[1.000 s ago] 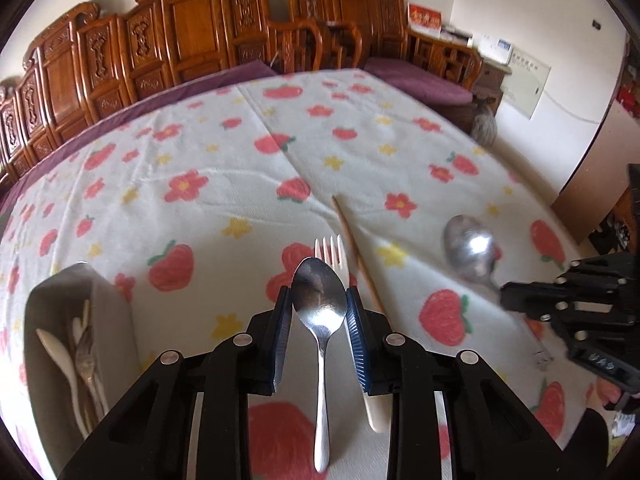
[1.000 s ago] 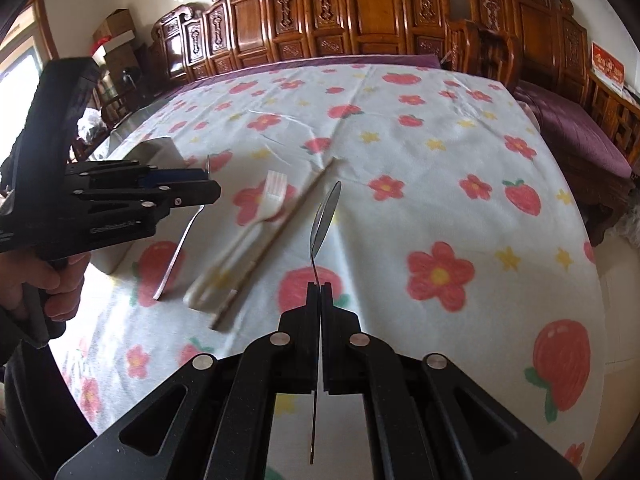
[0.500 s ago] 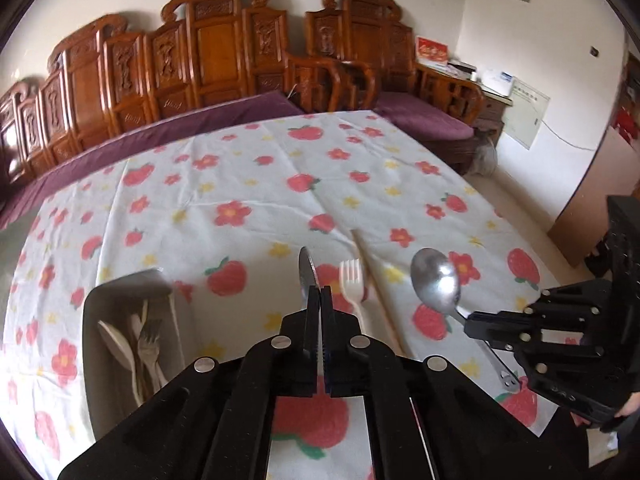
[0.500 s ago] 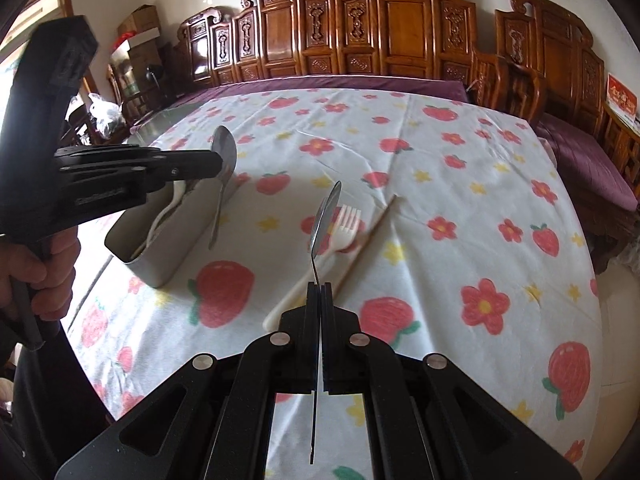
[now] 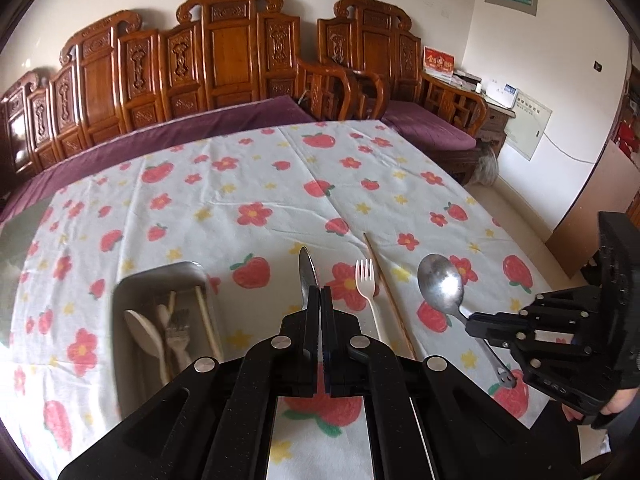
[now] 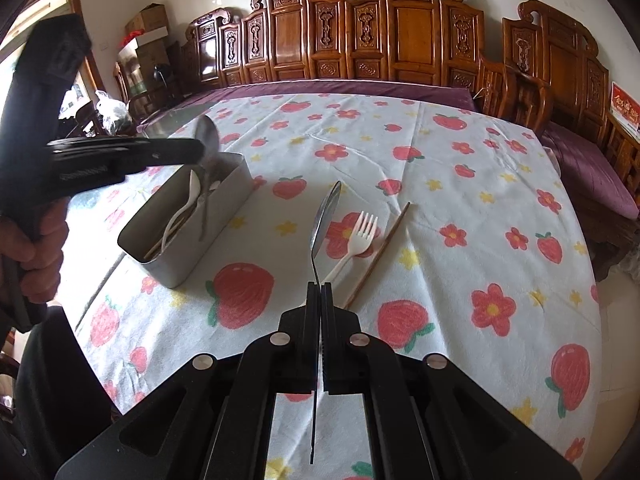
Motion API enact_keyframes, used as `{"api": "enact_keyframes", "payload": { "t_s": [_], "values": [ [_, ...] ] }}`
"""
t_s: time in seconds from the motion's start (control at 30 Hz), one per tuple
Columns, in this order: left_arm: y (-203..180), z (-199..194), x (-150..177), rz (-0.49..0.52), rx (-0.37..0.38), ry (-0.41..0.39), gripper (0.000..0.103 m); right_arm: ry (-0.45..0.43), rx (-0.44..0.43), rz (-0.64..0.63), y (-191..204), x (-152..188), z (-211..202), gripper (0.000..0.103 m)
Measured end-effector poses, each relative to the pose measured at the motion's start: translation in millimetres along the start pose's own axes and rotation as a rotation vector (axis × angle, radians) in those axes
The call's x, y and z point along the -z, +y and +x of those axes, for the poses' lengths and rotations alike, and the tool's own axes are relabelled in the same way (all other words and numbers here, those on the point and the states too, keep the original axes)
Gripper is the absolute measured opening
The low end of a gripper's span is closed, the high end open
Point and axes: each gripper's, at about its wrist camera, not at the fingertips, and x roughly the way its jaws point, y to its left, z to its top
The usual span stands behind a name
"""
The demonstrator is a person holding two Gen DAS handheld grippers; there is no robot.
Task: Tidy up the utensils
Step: 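Carry the metal spoon into the tray and open the left gripper while the right gripper holds its spoon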
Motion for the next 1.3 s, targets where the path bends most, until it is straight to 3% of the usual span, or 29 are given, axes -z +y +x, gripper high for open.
{"api": "enact_keyframes", "payload": {
  "t_s": [0.27,0.5,0.93,1.3],
  "values": [
    [21.3,-56.5,4.8,-0.002,-0.049,-0.039,0.000,-0.021,-0.024,-0.024,33.2,-11.1,-6.0,0.002],
    [50.9,-73.6,15.4,-0.032,-0.101,-0.020,0.000,-0.030,-0.066,-0.060,70.8,-19.6,-3.7,0.002],
    [106.0,0.6,34.7,-0.140,-0.155,0.116,0.000,-0.003,-0.110,-0.062,87.6,-17.0,14.3,0.002],
    [124.1,46.6,32.0,-0.156,-0.167,0.163,0.000,0.000,-0.115,-0.037,78.0,-21.6,25.9,0.002]
  ]
}}
